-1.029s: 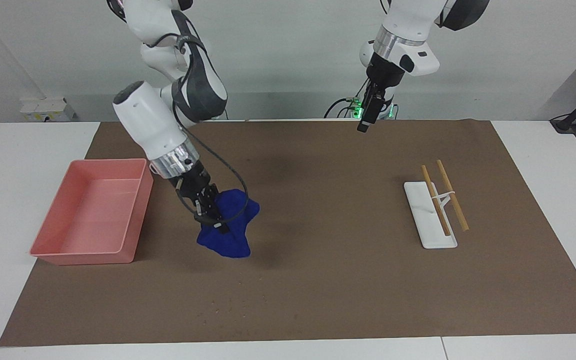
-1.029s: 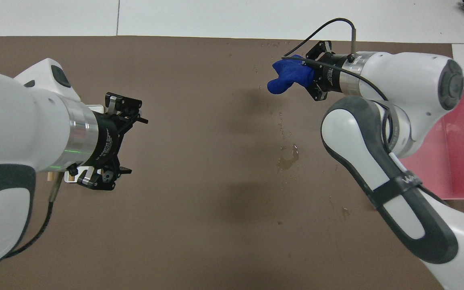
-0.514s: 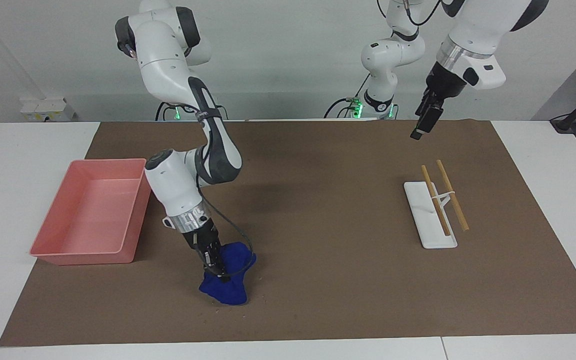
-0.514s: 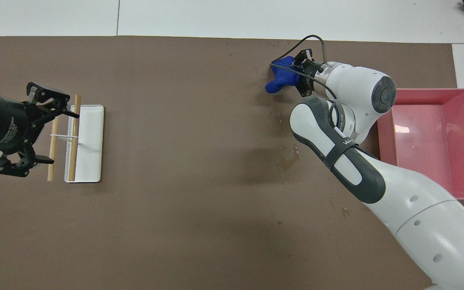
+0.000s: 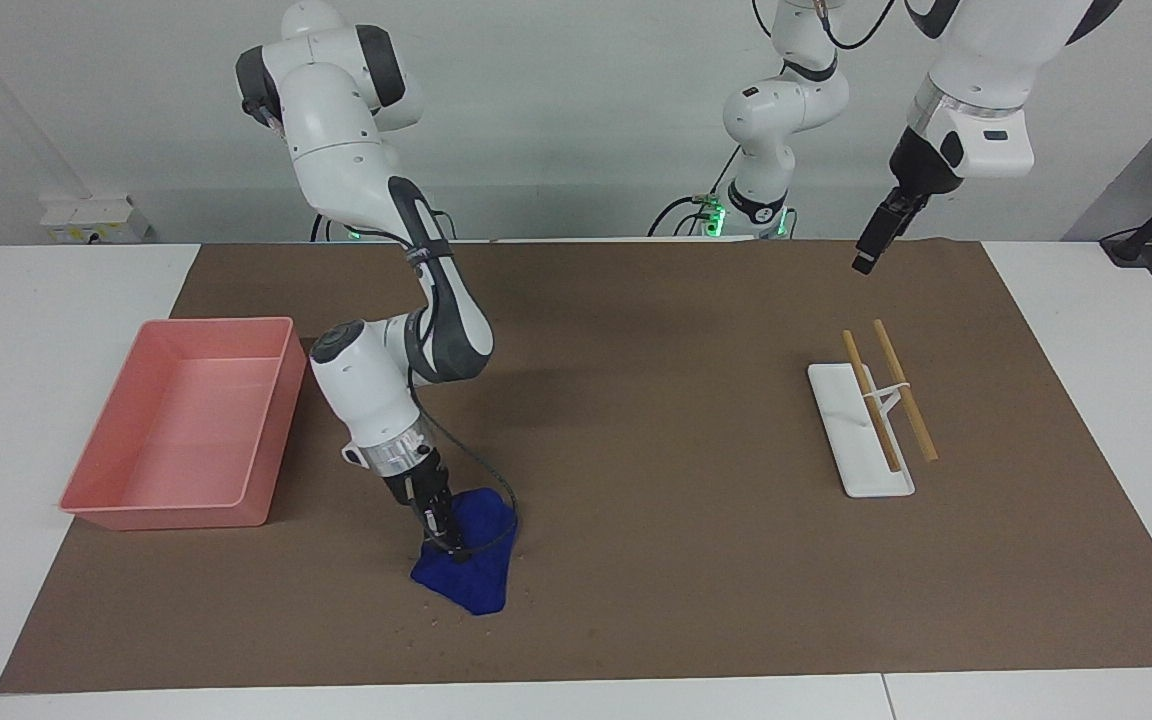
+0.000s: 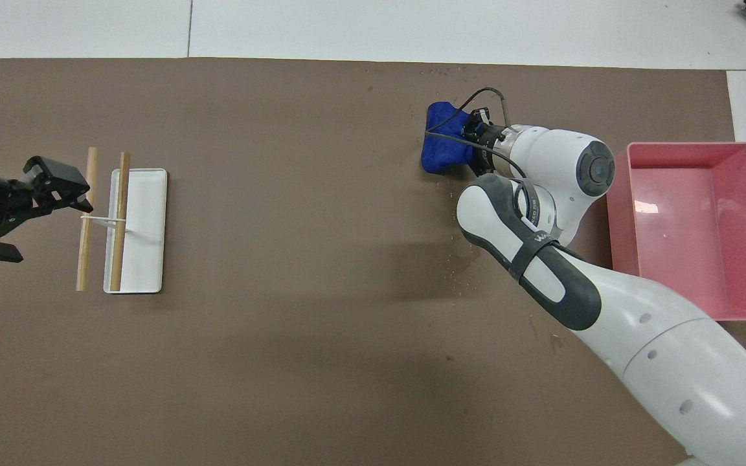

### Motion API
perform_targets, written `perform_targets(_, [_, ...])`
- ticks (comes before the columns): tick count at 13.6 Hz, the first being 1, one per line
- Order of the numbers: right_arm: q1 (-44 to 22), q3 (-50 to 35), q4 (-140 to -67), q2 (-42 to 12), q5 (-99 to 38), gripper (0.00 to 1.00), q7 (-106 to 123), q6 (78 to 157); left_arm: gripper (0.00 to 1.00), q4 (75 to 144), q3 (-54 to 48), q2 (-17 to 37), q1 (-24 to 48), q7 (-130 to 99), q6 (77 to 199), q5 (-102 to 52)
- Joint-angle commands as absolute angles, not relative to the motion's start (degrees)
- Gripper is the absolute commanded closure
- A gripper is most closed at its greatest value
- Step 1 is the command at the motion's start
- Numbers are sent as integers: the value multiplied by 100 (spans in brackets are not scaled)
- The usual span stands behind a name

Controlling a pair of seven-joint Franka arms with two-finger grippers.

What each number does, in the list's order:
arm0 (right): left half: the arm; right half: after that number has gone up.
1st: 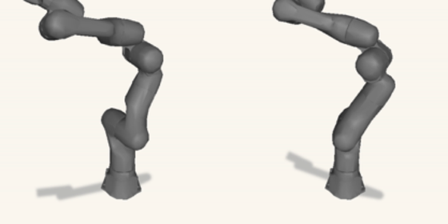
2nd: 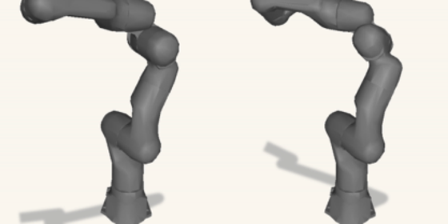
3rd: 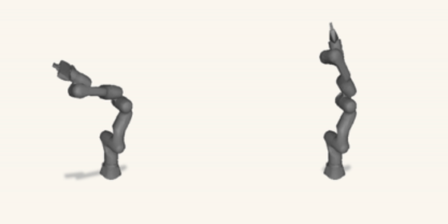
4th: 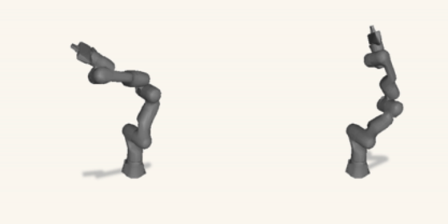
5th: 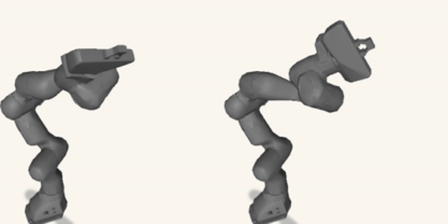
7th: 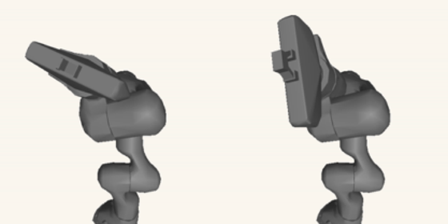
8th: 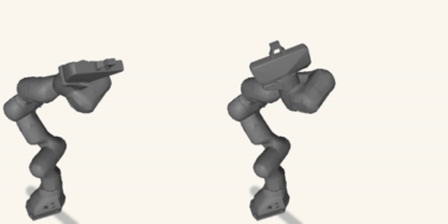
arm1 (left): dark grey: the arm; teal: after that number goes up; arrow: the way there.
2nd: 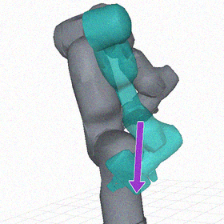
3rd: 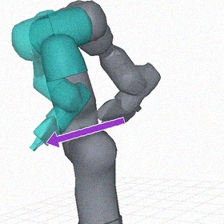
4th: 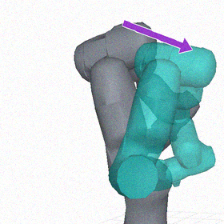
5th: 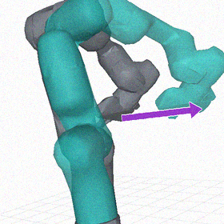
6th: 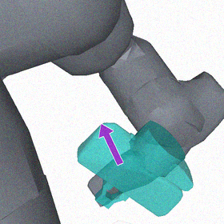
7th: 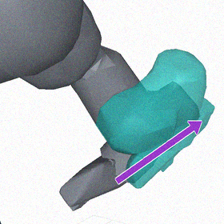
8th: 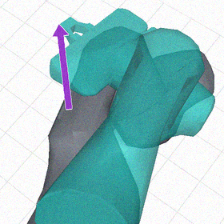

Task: Wipe water with towel using both arms
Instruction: 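Lower the cloth onto the water spot while the left gripper withdraws, then wipe the cloth over the water spot with the right gripper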

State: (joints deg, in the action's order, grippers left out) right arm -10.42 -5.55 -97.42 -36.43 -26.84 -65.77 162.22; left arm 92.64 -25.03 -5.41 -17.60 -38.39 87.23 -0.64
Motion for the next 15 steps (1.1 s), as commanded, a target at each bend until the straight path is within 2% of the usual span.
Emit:
perform_targets(1, [-1098, -589, -10440, -3261, -2645, 100, -6451, 16216, 0, 9299, -2242, -659, -1854, -2413, 8298, 131])
perform_targets(6, [-1230, -589, -11143, -2989, -2646, 100, -6267, 16198, 0, 9369, -2215, -729, -1960, -978, 8068, 703])
perform_targets(9, [-1239, -589, -11679, -2647, -2646, 100, -6249, 16181, 0, 9413, -2215, -773, -2241, -414, 8112, 703])
perform_targets(15, [-1239, -589, -12883, -1856, -2646, 100, -6249, 16154, 0, 9413, -2215, -773, -2329, -483, 8095, 694])
